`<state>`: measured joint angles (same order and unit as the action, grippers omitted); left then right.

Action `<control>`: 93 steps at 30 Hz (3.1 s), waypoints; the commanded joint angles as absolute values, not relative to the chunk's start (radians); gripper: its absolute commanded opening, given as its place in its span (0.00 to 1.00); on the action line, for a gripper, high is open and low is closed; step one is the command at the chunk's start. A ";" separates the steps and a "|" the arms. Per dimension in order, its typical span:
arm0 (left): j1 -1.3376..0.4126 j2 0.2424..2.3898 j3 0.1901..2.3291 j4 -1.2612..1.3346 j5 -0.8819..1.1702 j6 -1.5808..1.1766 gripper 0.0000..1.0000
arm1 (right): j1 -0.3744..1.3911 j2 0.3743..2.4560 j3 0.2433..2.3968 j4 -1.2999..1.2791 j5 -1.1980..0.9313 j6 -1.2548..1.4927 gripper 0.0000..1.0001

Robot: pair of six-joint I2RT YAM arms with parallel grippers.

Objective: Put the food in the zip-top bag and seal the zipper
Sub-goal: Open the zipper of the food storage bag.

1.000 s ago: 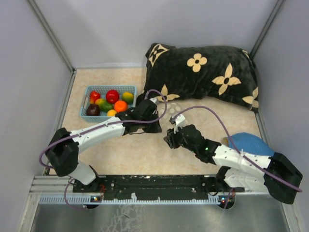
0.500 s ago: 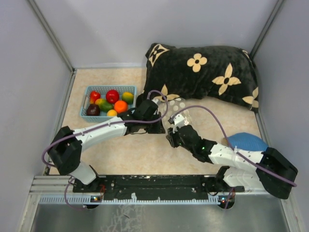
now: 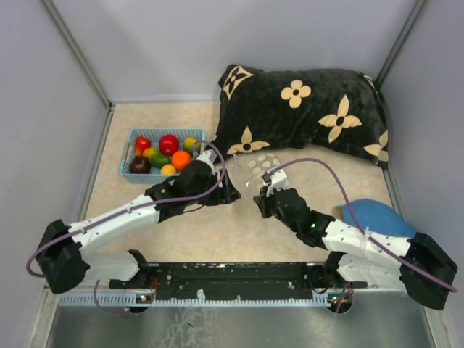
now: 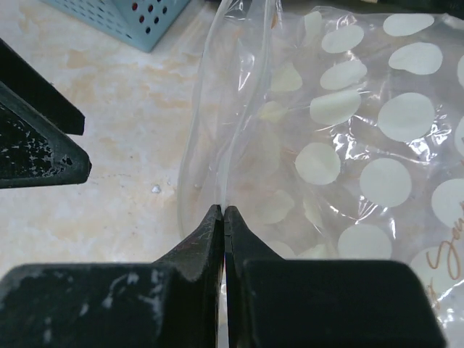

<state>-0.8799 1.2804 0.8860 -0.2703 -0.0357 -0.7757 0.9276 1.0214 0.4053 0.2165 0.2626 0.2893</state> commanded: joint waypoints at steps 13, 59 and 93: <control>-0.813 1.317 0.869 -0.062 0.000 -0.856 0.77 | 0.939 0.941 0.412 0.237 0.270 0.318 0.00; -0.849 1.415 0.872 -0.129 -0.011 -0.819 0.00 | 0.994 1.256 0.604 0.310 0.450 0.204 0.51; -0.856 1.300 0.896 -0.382 -0.205 -0.729 0.00 | 0.971 0.964 0.719 -0.067 0.728 0.041 0.00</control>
<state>-0.8589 1.3334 0.8757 -0.3084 -0.1673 -0.7803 0.9825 0.9955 0.6571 -0.0566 0.6964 0.0776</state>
